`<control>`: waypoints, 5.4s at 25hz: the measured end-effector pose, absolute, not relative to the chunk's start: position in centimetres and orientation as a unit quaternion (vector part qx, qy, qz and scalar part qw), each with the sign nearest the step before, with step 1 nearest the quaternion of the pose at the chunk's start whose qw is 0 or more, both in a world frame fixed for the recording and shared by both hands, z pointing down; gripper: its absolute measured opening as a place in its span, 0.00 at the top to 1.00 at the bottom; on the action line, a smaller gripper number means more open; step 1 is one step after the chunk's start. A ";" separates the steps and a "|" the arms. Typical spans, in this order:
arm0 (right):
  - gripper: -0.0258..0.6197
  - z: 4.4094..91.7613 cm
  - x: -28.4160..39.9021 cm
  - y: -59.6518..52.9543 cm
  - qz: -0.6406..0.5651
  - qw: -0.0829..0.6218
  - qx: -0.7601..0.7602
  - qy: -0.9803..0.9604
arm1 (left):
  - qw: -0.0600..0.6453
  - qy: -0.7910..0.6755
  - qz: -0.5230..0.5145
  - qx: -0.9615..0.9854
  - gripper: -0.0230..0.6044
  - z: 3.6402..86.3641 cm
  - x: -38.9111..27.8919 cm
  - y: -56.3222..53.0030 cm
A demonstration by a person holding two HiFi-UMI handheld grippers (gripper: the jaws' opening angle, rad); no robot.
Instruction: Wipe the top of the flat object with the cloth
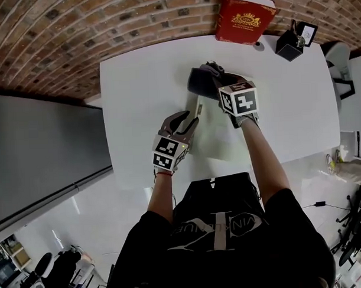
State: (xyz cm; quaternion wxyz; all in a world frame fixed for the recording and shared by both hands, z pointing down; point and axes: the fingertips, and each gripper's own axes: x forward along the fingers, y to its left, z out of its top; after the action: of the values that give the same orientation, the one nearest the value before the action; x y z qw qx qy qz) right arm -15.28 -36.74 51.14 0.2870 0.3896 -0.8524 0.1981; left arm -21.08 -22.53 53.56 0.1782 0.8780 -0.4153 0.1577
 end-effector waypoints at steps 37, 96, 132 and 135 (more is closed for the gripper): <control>0.87 53.1 -0.2 -35.8 0.132 0.374 0.470 -0.788 | 0.199 -0.404 0.188 0.873 0.88 55.2 -19.5 -22.6; 0.87 52.7 3.2 -26.3 0.134 0.370 0.371 -0.841 | 0.297 -0.493 0.116 0.810 0.84 55.6 -16.7 -17.5; 0.87 52.5 -11.0 -16.1 0.167 0.337 0.186 -0.908 | 0.295 -0.567 0.058 0.767 0.81 54.2 -20.5 -9.2; 0.87 52.7 -10.6 -15.7 0.172 0.341 0.179 -0.907 | 0.295 -0.556 0.083 0.773 0.80 54.9 -19.3 -9.3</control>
State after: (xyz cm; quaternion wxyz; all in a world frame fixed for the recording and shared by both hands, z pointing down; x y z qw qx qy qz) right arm -10.59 -15.66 52.67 0.3412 0.1786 -0.9067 0.1718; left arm -19.34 -9.27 54.92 0.2950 0.7728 -0.5558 0.0830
